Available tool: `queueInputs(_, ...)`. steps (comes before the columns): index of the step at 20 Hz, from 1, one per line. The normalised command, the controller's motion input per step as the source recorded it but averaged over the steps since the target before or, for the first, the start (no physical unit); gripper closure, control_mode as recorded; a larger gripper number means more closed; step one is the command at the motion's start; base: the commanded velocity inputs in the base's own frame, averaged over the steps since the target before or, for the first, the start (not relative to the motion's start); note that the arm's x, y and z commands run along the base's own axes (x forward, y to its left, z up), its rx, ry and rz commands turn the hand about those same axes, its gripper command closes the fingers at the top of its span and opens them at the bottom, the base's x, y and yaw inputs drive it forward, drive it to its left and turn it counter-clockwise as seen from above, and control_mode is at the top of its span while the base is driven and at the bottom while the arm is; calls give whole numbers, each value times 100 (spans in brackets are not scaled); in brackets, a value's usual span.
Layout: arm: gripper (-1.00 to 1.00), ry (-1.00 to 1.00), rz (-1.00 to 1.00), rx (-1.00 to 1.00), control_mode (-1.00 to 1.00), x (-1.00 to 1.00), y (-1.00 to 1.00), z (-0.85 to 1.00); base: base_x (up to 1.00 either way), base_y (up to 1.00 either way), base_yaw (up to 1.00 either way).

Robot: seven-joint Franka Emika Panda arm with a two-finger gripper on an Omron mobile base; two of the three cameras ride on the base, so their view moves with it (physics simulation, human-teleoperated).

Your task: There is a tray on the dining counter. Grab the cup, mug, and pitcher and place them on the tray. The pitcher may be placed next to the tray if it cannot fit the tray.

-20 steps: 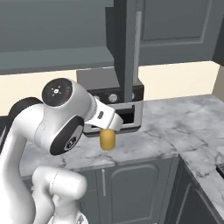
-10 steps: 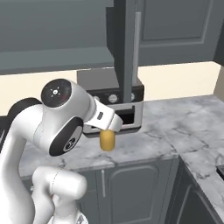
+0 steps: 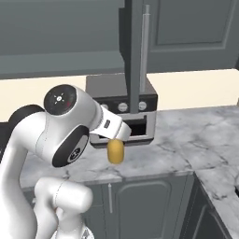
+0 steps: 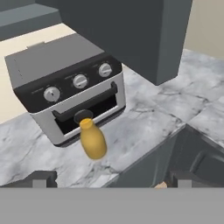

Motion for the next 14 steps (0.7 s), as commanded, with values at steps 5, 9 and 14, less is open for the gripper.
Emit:
queueInputs(5,-100,0,0,0,100,0,0,0,52,0,8)
queueInputs(9,-100,0,0,0,100,0,0,0,25,16,2)
queueInputs(14,-100,0,-1,0,-100,10,36,-13,2,7,0)
